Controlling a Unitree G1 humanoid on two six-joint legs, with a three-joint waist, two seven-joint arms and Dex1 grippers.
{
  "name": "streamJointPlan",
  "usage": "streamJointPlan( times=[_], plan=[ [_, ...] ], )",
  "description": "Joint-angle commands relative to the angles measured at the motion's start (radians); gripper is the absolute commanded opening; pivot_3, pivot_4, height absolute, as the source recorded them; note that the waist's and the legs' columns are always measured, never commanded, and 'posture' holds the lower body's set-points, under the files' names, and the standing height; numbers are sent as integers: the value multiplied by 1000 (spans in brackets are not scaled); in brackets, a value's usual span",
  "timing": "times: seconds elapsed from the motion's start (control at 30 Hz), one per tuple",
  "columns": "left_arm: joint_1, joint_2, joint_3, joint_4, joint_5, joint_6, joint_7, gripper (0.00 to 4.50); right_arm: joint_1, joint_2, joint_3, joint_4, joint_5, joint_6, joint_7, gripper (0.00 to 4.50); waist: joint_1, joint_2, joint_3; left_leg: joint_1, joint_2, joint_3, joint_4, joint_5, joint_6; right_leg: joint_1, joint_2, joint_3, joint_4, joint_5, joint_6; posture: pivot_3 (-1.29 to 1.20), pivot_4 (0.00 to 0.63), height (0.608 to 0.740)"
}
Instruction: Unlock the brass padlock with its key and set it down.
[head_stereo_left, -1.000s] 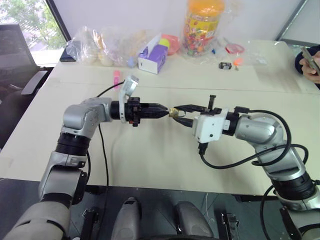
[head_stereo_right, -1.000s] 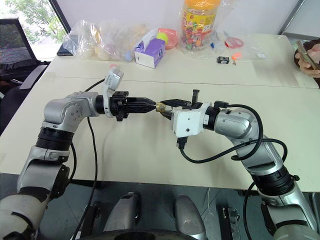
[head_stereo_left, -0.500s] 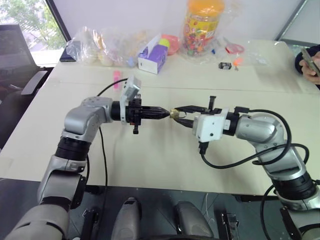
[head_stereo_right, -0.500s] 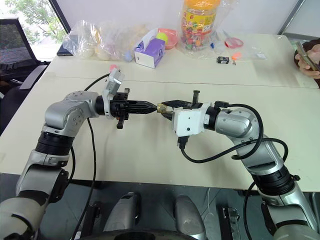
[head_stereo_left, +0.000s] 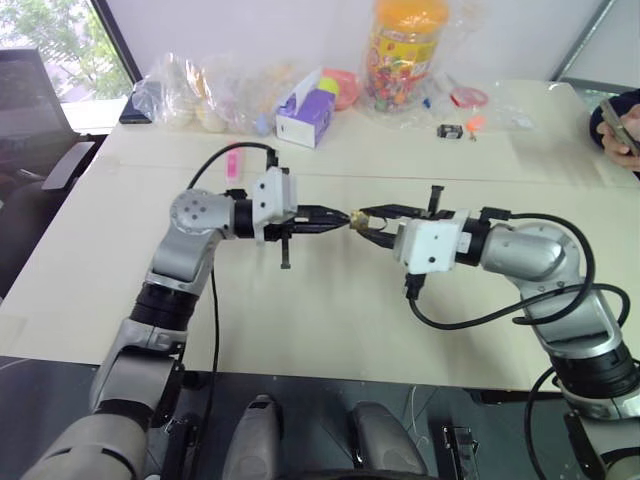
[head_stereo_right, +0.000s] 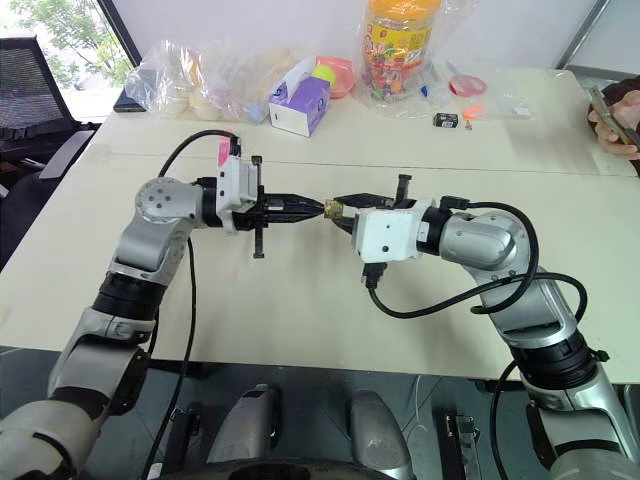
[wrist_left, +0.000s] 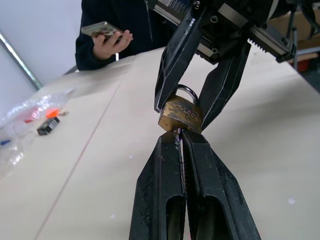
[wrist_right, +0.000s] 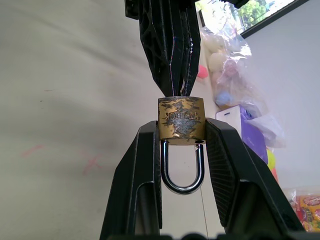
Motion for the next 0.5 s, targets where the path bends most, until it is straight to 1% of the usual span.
streamJointPlan(
  times=[0.03, 0.07, 0.13, 0.2, 0.27, 0.33, 0.4, 0.43, 0.5],
  plan=[
    [-15, 10, 4, -31, -121, 329, 3, 84, -29, 20, 9, -59, 41, -30, 3, 690, -1, 0, 0, 0, 0, 0, 0, 0, 0, 0, 0, 0, 0, 0, 0, 0, 150, 740],
    [-23, 22, 20, -45, -193, 473, -3, 84, -29, 19, 10, -58, 40, -32, 4, 690, -3, 0, 0, 0, 0, 0, 0, 0, 0, 0, 0, 0, 0, 0, 0, 0, 150, 740],
    [-39, 46, 58, -80, -335, 703, -19, 84, -30, 19, 10, -57, 38, -33, 4, 690, -5, 0, 0, 0, 0, 0, 0, 0, 0, 0, 0, 0, 1, 0, 0, 0, 150, 740],
    [-55, 66, 97, -105, -448, 876, -26, 628, -30, 19, 10, -57, 38, -33, 5, 690, -7, 0, 0, 0, 0, 0, 0, 0, 0, 0, 0, 0, 1, 0, 0, 0, 150, 740],
    [-59, 67, 121, -113, -483, 932, -6, 1322, -30, 18, 11, -54, 37, -37, 4, 690, -6, 0, 0, 0, 0, -1, 0, 0, 0, 0, 0, 0, 1, 0, 0, 0, 150, 740],
    [-66, 65, 137, -106, -504, 972, 7, 2197, -28, 16, 12, -52, 36, -42, 3, 690, -3, 0, 0, 0, 0, -1, 0, 0, 0, 0, 0, 0, 1, 0, 0, 0, 150, 740],
    [-67, 66, 140, -107, -507, 990, 18, 2982, -28, 15, 12, -51, 36, -44, 3, 690, 0, 0, 0, 0, 0, -1, 1, 0, 0, 0, 0, 0, 1, 0, 0, 0, 150, 740],
    [-67, 66, 140, -108, -507, 991, 21, 3288, -28, 15, 12, -51, 36, -44, 3, 690, 0, 0, 0, 0, 0, -1, 1, 0, 0, 0, 0, 0, 1, 0, 0, 0, 150, 740],
    [-66, 63, 135, -105, -495, 980, 29, 3288, -30, 15, 13, -51, 37, -44, 3, 690, -2, 0, 0, 0, 0, -1, 1, 0, 0, 0, 0, 0, 1, 0, 0, 0, 150, 740]
  ],
)
